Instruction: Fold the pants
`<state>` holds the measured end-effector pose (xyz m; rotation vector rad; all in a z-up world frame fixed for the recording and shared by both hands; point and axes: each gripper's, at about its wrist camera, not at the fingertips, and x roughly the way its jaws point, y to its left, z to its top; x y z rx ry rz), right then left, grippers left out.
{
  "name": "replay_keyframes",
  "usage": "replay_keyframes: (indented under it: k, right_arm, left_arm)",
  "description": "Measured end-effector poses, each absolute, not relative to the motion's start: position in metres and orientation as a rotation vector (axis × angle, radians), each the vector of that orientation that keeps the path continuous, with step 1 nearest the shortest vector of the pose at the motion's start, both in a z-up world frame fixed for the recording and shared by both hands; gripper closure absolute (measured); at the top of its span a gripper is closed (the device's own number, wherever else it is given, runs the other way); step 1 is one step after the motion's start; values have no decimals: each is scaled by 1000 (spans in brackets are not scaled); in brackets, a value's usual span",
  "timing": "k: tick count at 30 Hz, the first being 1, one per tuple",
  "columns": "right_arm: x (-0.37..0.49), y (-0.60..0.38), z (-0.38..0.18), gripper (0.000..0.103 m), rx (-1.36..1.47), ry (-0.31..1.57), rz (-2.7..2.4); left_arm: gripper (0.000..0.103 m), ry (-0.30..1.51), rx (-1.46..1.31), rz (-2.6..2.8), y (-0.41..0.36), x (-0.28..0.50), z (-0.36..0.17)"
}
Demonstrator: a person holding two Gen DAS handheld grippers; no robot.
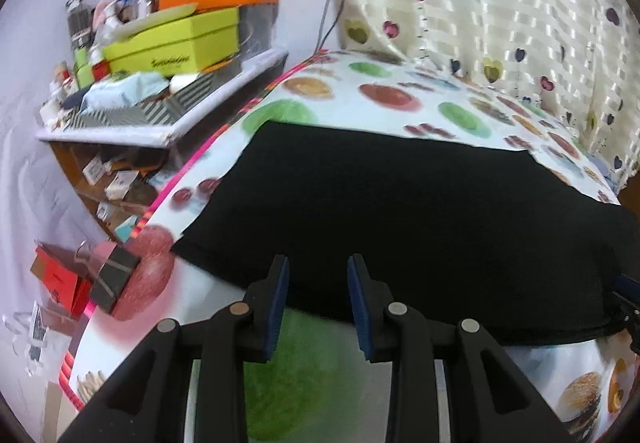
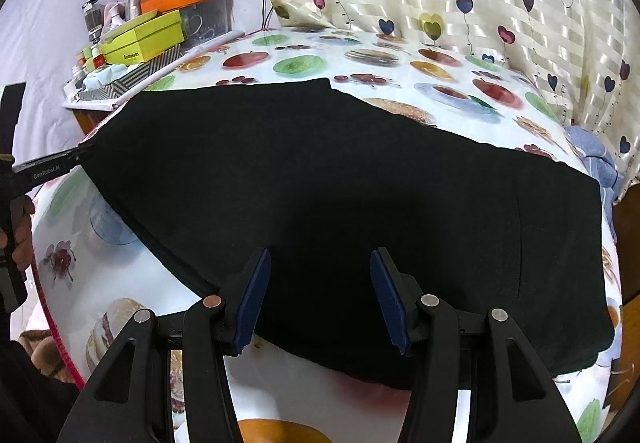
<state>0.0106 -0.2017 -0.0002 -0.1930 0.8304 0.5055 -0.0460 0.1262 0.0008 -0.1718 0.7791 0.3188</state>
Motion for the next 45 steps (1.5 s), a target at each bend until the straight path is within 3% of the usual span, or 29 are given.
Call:
replay_keyframes:
  k: [5, 8, 15, 30, 33, 35, 37, 45]
  right_arm:
    - [11, -202, -1, 50, -193, 830, 507]
    - [11, -202, -1, 50, -192, 831, 505]
    - [11, -202, -1, 50, -186, 831, 508]
    - [14, -205, 0, 50, -169, 829, 513]
    - [14, -206, 0, 50, -162, 828, 513]
    - [14, -206, -1, 50, -156, 826, 514]
    - [13, -206, -1, 50, -153, 825, 513]
    - [13, -208, -2, 50, -137, 825, 510]
  left_arm:
    - [69, 756, -254, 341, 154, -62, 0]
    - [57, 750, -313, 367, 170, -69, -2]
    - [44, 749, -373, 379, 183, -67, -8]
    - [41, 815, -316, 571, 173, -32, -9]
    - [55, 813, -308, 554, 172, -30, -8]
    - [76, 812, -313, 525, 170, -29, -7]
    - [88, 812, -327, 494, 168, -27, -6]
    - [92, 751, -464, 395, 180, -34, -3]
